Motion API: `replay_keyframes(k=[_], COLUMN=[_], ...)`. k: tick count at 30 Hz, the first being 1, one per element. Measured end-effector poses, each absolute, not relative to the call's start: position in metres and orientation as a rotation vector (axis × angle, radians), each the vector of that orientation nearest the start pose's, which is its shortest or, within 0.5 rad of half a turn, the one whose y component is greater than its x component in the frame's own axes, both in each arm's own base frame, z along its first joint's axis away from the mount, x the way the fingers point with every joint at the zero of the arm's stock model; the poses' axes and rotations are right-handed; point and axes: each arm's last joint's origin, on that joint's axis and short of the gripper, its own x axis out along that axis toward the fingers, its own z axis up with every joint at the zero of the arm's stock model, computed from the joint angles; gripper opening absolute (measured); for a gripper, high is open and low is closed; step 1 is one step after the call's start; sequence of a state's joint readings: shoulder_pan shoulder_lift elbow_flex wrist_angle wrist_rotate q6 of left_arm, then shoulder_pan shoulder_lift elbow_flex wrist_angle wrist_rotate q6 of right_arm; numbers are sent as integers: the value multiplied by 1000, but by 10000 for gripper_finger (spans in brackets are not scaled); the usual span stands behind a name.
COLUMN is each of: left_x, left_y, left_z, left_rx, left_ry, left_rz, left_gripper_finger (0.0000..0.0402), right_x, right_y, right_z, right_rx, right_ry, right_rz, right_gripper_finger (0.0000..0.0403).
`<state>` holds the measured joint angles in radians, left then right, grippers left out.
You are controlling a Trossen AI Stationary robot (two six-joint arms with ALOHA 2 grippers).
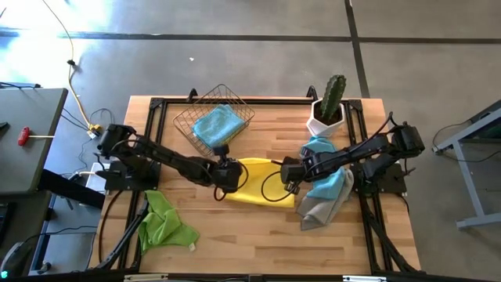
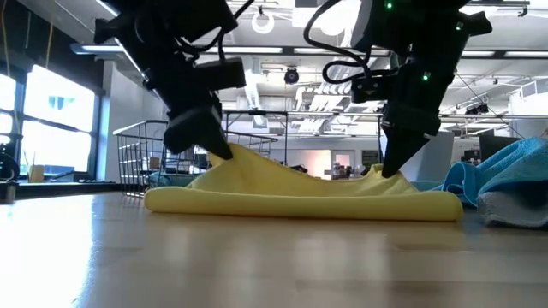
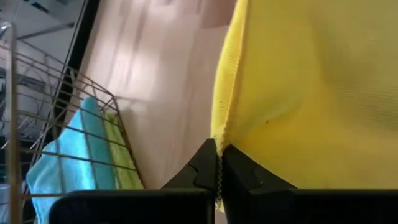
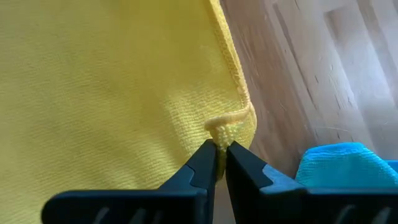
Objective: Fold microfiber towels
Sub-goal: Fold the yellow microfiber towel
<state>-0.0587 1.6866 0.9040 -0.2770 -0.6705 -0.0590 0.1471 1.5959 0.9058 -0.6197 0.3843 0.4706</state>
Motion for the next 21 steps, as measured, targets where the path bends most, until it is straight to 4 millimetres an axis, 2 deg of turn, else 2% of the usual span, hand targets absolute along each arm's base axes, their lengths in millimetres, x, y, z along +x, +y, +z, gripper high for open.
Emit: replay_keyframes(k=[6, 12, 17, 21], left_x=[316, 318, 318, 324], left_y=[1, 2, 1, -1], left_z=[135, 117, 122, 140], left_rx=[370, 418, 441, 366], left_ry=[1029, 1059, 1022, 1004], left_rz=[628, 688, 749, 745], left_gripper_finger=[1, 38, 95, 138], right_x=[277, 276, 278, 285], right_y=[31, 31, 32, 37], right_z=[166, 166, 174, 179], right_rx=[60, 51, 51, 88], right_ry=[1179, 1191, 1203, 1159], right_rz=[-485, -483, -477, -426], right_gripper_finger=[48, 122, 176, 189])
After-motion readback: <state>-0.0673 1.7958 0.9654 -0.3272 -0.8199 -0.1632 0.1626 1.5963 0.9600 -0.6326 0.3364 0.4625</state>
